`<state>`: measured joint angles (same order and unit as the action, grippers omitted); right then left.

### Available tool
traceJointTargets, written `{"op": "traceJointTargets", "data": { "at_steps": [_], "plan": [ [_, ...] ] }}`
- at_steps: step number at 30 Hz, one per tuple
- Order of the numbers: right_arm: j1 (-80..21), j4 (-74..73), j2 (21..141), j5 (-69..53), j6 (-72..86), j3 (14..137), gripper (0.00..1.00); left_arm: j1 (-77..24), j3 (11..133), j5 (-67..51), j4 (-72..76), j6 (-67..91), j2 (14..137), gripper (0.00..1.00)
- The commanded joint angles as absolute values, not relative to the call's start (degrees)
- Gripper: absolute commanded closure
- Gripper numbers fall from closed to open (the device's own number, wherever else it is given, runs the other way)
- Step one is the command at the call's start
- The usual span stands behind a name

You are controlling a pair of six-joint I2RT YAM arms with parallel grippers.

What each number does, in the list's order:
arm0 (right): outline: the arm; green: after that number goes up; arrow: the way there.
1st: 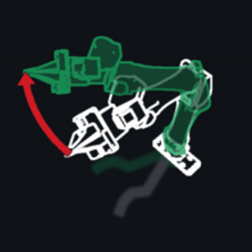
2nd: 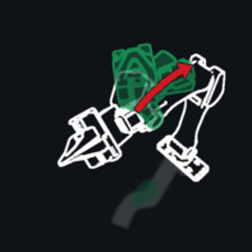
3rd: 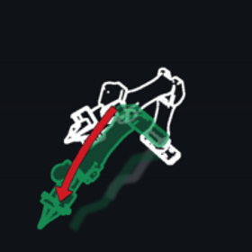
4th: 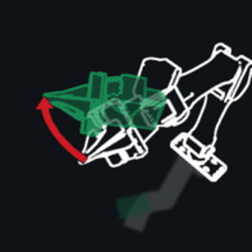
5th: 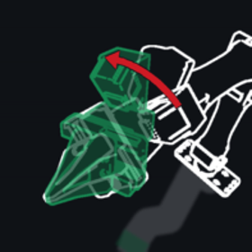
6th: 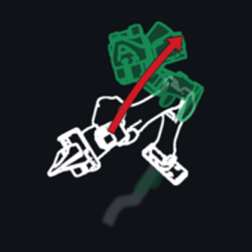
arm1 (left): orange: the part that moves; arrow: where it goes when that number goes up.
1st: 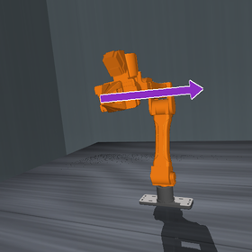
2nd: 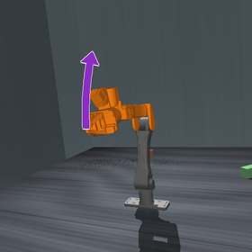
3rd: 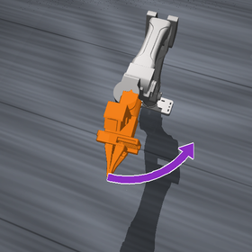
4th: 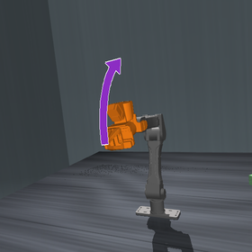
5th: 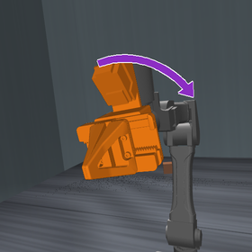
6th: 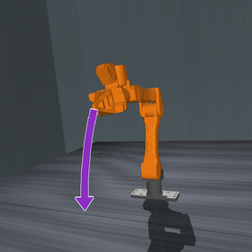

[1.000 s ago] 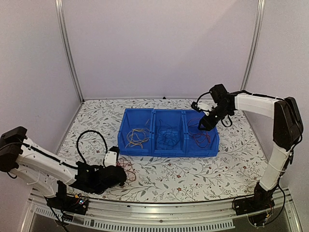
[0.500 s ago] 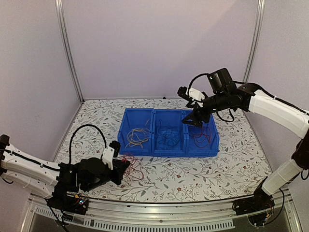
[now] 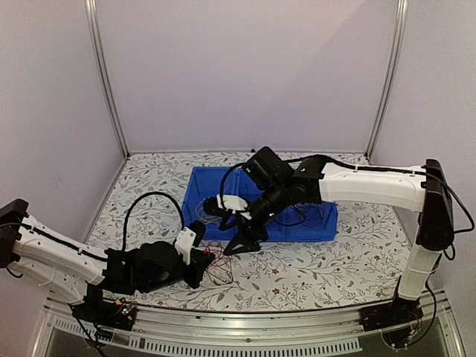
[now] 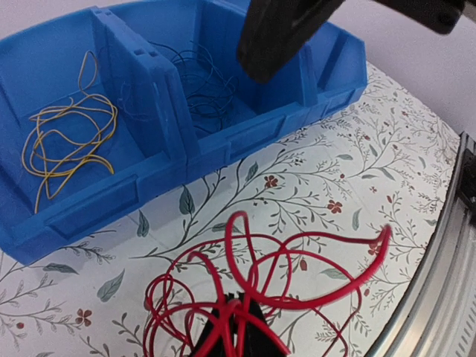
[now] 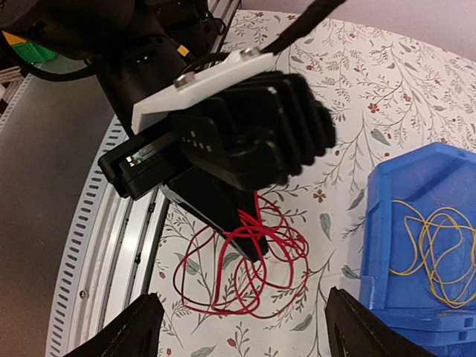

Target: Untangle the cables

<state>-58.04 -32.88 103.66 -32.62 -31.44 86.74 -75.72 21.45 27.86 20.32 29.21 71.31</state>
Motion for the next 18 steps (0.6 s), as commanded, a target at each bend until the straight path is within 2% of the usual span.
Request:
{"op": "traceJointTargets", "data": {
  "at_steps": [1, 3, 6, 10, 11, 15, 18],
  "plan": [
    [-59.7, -33.4, 107.0, -36.1, -30.2, 88.5, 0.22, -76.2, 23.1, 26.3, 22.5, 28.9, 72.2, 1.0],
    [-60.0, -33.2, 107.9, -36.8, -29.8, 88.1, 0.25, -76.3, 22.9, 26.2, 22.9, 28.9, 71.9, 1.0],
    [-60.1, -32.6, 109.0, -37.3, -28.9, 88.1, 0.39, -76.2, 22.6, 26.2, 23.2, 28.6, 71.5, 1.0],
    [-60.1, -31.8, 109.0, -37.9, -27.7, 89.4, 0.96, -76.2, 22.2, 27.1, 23.5, 28.9, 71.7, 1.0],
    [-60.1, -31.8, 108.4, -37.8, -27.5, 90.0, 1.0, -76.2, 22.0, 27.7, 23.3, 29.3, 72.0, 1.0],
    [-60.0, -36.6, 104.6, -39.5, -27.6, 95.7, 1.0, -75.5, 21.5, 30.2, 20.7, 32.1, 74.2, 1.0],
    [-59.7, -40.4, 99.8, -46.5, -29.5, 100.2, 1.0, -74.3, 20.2, 31.2, 19.4, 35.0, 76.1, 1.0]
  ]
}}
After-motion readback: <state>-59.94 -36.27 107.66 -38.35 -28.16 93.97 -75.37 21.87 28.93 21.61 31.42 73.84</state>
